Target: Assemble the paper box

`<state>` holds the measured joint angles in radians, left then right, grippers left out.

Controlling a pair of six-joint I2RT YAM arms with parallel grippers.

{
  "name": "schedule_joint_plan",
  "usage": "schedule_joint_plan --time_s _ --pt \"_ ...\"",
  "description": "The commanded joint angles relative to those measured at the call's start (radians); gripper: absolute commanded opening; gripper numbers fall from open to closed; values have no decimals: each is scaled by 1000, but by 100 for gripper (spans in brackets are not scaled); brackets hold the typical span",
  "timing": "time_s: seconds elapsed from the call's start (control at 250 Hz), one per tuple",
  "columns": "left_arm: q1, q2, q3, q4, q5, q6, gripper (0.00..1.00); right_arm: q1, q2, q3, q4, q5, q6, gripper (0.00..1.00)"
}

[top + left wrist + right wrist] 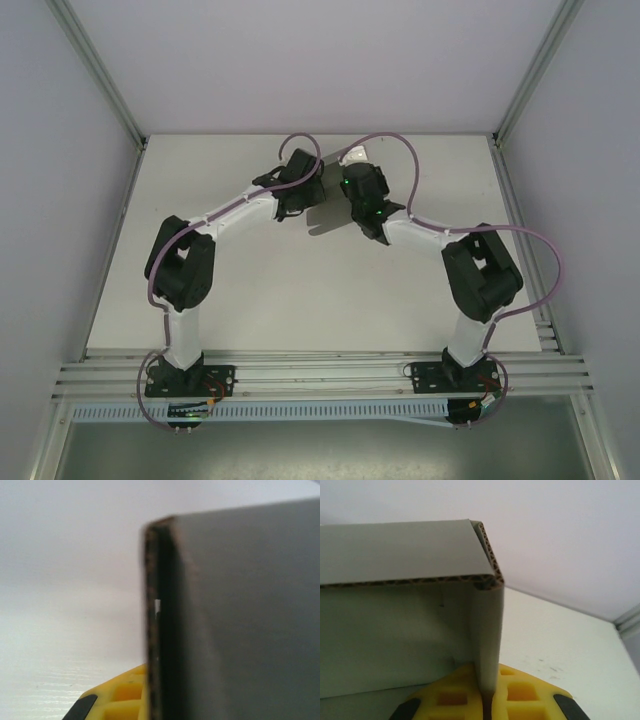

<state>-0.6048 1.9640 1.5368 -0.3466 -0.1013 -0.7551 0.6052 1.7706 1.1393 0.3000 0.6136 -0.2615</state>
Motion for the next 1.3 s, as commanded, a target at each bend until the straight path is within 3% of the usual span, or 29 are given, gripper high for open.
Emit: schedule_joint_plan --time_s 0.0,0.064,0.2,0.404,0.576,0.612,0.683,0.831,0.987,1.143,1.299 --pt "29 -60 -82 12 97 145 0 -131 -87 -62 -42 -127 63 0" --pt "22 -80 -107 97 196 210 0 -134 -117 -100 -3 -308 58 0" --pt "21 -125 -169 216 315 260 0 -141 -157 -127 -7 -522 34 19" --pt "18 -142 -182 204 321 302 0 -141 -210 -138 -41 -567 10 39" --pt "16 -137 -184 190 321 312 0 -143 -237 -124 -64 -516 -11 40" --pt "16 -133 -179 180 313 314 0 -143 -237 -114 -78 -496 -18 38" --pt "17 -129 -174 165 296 314 0 -142 -234 -93 -104 -425 -20 21" --pt "14 -130 -178 155 298 318 0 -140 -210 -73 -93 -225 -11 0" --pt "6 -119 -153 95 254 285 0 -131 -148 -38 -59 32 6 0" --pt "4 -103 -116 12 185 225 0 -120 -39 18 -1 339 -102 0" --pt "5 -75 -61 -89 118 165 0 -125 6 11 119 470 -213 0"
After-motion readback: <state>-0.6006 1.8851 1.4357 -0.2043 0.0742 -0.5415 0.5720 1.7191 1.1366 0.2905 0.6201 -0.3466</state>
